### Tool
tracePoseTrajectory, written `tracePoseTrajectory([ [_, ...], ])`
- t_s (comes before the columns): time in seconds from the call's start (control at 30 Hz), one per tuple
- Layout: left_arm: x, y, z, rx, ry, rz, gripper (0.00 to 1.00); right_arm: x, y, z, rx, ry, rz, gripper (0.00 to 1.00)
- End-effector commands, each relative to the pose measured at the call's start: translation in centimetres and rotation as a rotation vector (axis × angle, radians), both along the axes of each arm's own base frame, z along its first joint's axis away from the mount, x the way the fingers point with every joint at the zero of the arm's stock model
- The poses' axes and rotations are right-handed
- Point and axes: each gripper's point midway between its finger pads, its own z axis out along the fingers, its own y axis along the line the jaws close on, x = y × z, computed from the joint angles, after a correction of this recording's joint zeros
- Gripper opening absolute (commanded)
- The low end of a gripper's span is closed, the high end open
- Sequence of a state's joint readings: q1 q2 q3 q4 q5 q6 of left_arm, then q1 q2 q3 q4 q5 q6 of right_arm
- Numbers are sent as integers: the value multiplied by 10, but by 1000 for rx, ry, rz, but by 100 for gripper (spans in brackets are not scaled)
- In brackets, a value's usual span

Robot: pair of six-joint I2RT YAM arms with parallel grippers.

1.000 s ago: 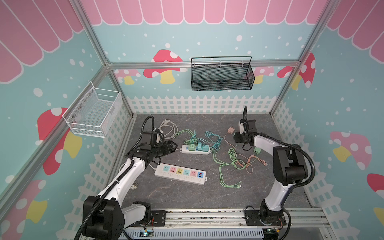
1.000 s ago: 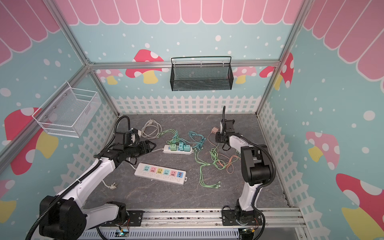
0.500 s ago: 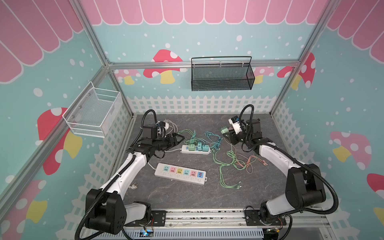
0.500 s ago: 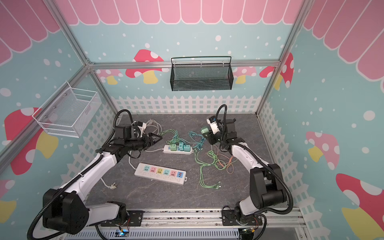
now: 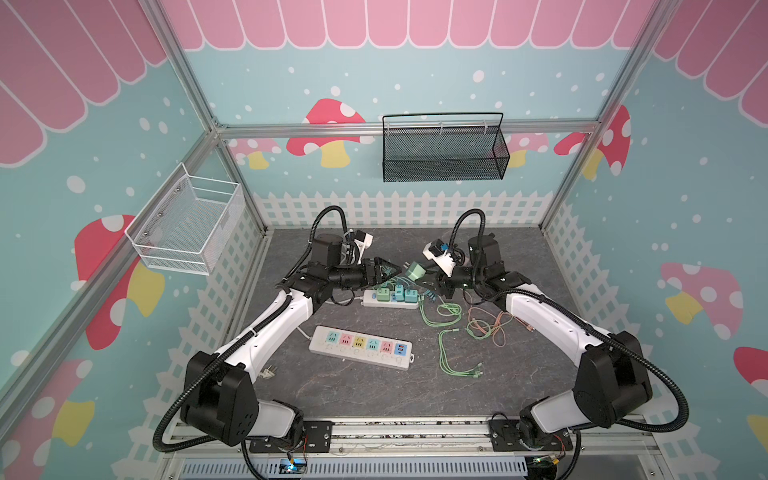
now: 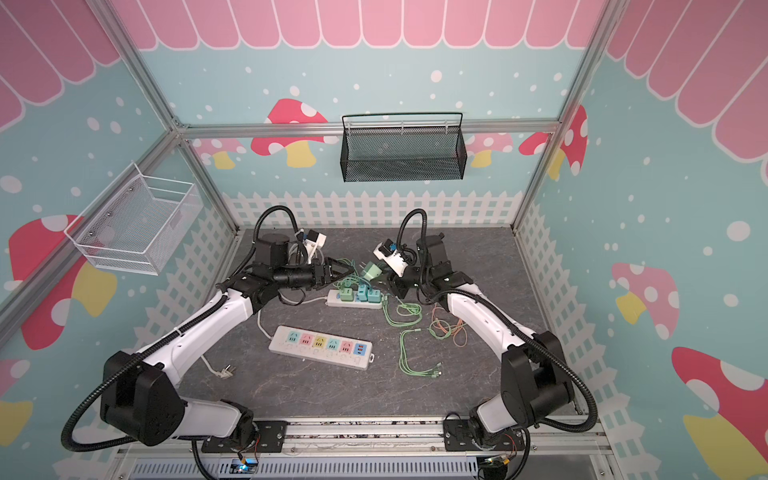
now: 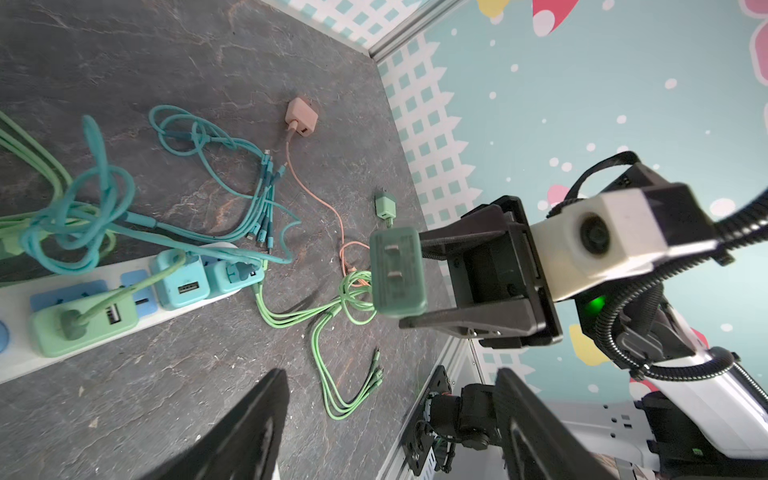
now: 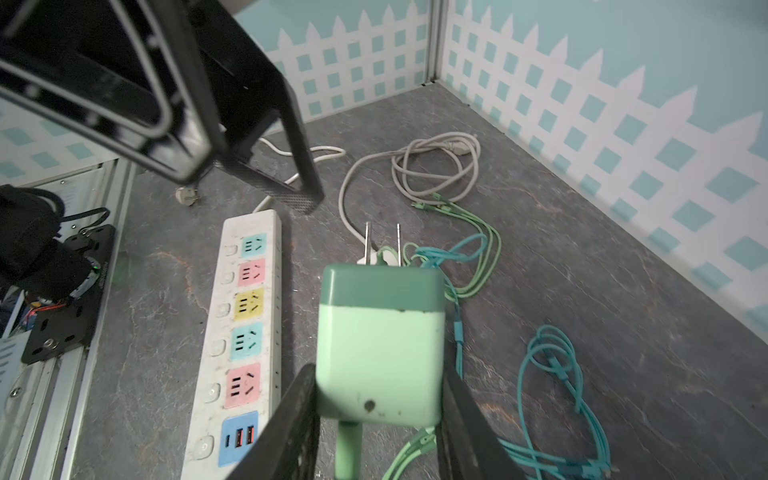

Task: Insert the plug
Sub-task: 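Lift the light green charger toward the center while left gripper rises to meet it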

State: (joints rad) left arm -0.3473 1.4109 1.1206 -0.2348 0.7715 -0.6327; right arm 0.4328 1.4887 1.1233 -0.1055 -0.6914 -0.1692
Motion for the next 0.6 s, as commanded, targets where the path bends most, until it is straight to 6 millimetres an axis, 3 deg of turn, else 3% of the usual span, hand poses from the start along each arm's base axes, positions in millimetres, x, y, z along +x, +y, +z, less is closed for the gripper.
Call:
tracePoseTrajectory([
  [0.0,-3,-6,12,-29,-13,-37,78,-17,9,24,21,-66,86,29],
  [0.13,-8,-11,15,-42,-11,-68,75,-22,14,33,25,-99,116,29],
  [0.57,-9,-22,16,-75,42,-118,54,-28,27,42,7,-139,158,29],
])
